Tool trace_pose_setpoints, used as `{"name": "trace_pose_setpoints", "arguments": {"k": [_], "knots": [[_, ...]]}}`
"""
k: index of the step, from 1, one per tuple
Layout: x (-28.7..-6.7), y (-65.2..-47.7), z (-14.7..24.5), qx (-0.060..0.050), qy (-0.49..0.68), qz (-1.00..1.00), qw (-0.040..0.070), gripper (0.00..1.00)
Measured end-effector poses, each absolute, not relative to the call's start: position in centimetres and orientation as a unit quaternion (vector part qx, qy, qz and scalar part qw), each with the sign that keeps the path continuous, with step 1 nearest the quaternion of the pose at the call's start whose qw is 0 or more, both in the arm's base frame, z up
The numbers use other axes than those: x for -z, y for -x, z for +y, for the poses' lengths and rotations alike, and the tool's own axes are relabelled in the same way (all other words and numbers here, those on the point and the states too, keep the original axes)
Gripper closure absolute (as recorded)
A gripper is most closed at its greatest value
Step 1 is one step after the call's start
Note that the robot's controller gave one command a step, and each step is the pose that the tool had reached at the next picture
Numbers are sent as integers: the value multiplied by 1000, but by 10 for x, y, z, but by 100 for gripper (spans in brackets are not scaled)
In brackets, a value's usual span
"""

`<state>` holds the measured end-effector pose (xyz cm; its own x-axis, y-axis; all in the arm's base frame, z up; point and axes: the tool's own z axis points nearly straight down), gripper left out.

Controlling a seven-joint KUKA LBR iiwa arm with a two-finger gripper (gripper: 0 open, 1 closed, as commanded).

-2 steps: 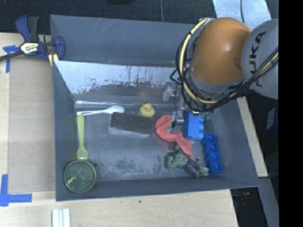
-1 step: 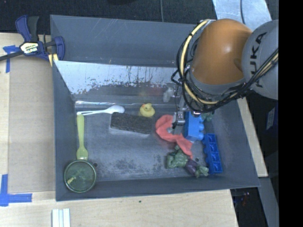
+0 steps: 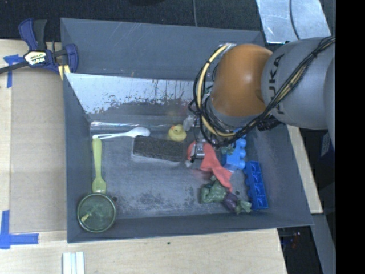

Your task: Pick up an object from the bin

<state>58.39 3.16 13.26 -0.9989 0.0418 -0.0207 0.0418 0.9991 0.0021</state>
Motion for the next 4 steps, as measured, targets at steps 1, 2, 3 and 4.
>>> {"name": "trace_pose_setpoints", "arguments": {"k": [1,2,3,4], "knots": [[-72,-583,47,0,-38,999,16,0],[-99,-587,39,0,5,1000,14,100],[-99,-587,39,0,5,1000,14,100],[-99,-587,39,0,4,1000,15,100]]}}
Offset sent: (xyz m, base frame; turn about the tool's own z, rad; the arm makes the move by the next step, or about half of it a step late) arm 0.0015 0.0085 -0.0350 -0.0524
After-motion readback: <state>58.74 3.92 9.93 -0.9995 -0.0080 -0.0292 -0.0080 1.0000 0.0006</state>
